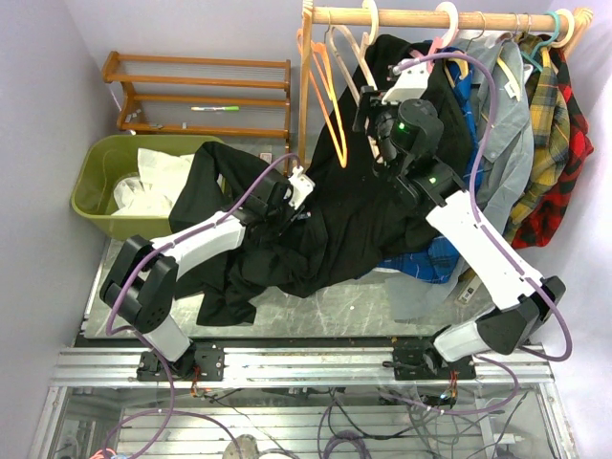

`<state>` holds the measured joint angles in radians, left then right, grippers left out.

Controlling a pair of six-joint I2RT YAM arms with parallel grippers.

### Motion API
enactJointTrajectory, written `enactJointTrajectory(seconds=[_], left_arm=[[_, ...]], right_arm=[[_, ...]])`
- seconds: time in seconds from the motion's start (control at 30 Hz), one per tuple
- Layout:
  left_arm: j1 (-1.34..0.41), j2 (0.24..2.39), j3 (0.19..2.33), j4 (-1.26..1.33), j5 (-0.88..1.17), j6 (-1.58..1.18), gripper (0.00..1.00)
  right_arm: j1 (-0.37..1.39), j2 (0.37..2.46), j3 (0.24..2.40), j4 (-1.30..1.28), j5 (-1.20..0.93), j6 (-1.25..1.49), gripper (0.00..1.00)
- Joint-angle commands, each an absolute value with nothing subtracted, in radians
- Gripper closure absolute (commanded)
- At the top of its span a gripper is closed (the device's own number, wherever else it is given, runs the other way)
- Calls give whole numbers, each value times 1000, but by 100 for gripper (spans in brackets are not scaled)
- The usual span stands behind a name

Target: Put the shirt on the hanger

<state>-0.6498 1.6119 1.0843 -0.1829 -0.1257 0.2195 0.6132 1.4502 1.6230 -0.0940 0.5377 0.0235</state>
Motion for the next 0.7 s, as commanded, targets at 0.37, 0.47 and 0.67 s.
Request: enactJointTrajectory(seconds=[0.37, 0.47, 0.67], left_arm=[[-658, 1582, 1056, -114, -131, 229, 65], [-658, 1582, 1058, -114, -126, 226, 72], [-658, 1587, 1065, -115, -121, 220, 93]], right_arm=[[504, 1533, 1737, -149, 388, 55, 100], [501, 1517, 1753, -144, 382, 47, 100], [501, 1464, 1781, -136, 340, 42, 100]])
